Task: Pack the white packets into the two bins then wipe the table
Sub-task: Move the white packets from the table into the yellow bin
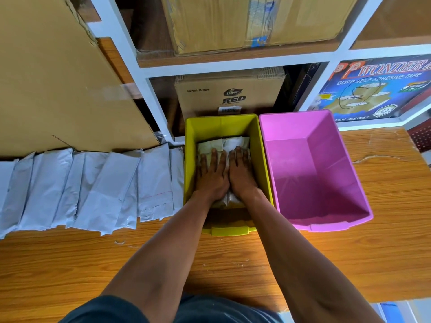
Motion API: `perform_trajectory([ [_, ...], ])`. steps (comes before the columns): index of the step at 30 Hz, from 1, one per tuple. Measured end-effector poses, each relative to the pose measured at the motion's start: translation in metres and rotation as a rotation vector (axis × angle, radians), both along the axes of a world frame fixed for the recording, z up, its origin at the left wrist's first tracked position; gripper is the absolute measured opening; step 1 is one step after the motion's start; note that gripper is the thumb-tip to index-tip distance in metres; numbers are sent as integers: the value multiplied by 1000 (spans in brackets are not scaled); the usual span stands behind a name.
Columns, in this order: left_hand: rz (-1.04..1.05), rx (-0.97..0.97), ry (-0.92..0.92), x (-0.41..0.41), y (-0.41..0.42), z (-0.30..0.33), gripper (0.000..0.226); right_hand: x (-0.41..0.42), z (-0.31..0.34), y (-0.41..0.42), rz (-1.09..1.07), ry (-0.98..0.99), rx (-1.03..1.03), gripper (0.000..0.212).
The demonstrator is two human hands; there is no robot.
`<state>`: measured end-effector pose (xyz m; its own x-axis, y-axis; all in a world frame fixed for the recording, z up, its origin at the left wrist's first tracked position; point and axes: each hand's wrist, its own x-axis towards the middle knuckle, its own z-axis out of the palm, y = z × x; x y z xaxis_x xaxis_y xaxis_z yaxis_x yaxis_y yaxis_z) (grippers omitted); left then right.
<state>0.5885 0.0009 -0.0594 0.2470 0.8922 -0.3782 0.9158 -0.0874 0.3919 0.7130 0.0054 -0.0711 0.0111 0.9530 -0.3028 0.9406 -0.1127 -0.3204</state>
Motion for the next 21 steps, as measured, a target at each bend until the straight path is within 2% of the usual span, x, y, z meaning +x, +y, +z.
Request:
perform_trajectory([
  [5, -13, -101, 10, 0, 6, 10, 68, -1, 6, -5, 65, -68, 13, 65],
  [7, -13, -108, 14, 1, 9, 24, 72, 3, 6, -6, 71, -55, 77, 67],
  [9, -6, -86, -37, 1, 10, 41, 78, 6, 17, -12, 22, 37, 139, 60],
  [11, 12, -20, -133, 1, 9, 59, 76, 6, 31, -15, 18, 77, 242, 53],
  [15, 28, 251, -250, -1, 2, 92, 60, -4, 61, -18, -31, 149, 382, 68],
  [19, 42, 428, -322, -23, -6, 113, 49, -24, 87, -24, -76, 177, 544, 47],
  [21, 44, 469, -324, -40, -8, 120, 46, -36, 99, -26, -88, 195, 597, 44],
])
